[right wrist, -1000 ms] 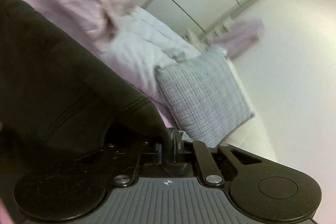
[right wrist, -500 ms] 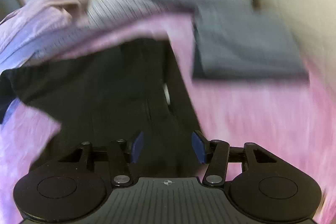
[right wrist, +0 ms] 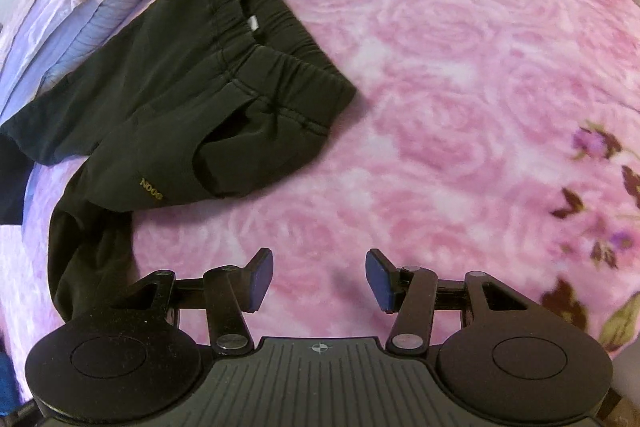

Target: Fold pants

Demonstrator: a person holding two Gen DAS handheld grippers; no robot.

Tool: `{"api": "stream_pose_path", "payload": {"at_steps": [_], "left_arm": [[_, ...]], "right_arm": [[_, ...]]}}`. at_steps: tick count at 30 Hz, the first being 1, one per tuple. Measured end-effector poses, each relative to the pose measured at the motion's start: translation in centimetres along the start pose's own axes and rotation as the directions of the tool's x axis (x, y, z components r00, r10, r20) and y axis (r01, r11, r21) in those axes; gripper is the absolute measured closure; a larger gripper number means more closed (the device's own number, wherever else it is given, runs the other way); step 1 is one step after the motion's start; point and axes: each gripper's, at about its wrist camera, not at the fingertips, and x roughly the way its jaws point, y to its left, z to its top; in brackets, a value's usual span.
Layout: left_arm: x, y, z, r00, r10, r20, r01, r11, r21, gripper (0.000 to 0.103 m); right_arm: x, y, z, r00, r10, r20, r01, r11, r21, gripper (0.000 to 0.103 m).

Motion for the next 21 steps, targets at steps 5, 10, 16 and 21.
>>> {"api": "stream_pose_path", "payload": {"at_steps": [5,10,16,21], "left_arm": [[-6.6,-2.1,3.9,0.966,-0.05,0.252,0.022,0.993,0.114,0.101],[-18.7,-2.1,13.7,0.779,-0.007,0.626,-0.154,0.967,0.203,0.101],[-17.5,-0.2,23.2,0.752,0.112,0.65,-0.318,0.925,0.209,0.101],[-11.8,1.4,25.3,0.796,0.188,0.575,-0.374,0.9,0.224,0.101]], "right_arm": [[0.7,-0.2,0.0,0.997,0.079,0.023,-0.08,0.995,0.057,0.054],[0.8,-1.3,-0.8,0.978,0.199,0.063,-0.208,0.957,0.2,0.052],[4.0,-2.5,-1.0,0.952,0.223,0.21,-0.286,0.893,0.347,0.047],[6.9,-4.3,-1.6,0.916,0.204,0.345,-0.364,0.782,0.505,0.046]]}}
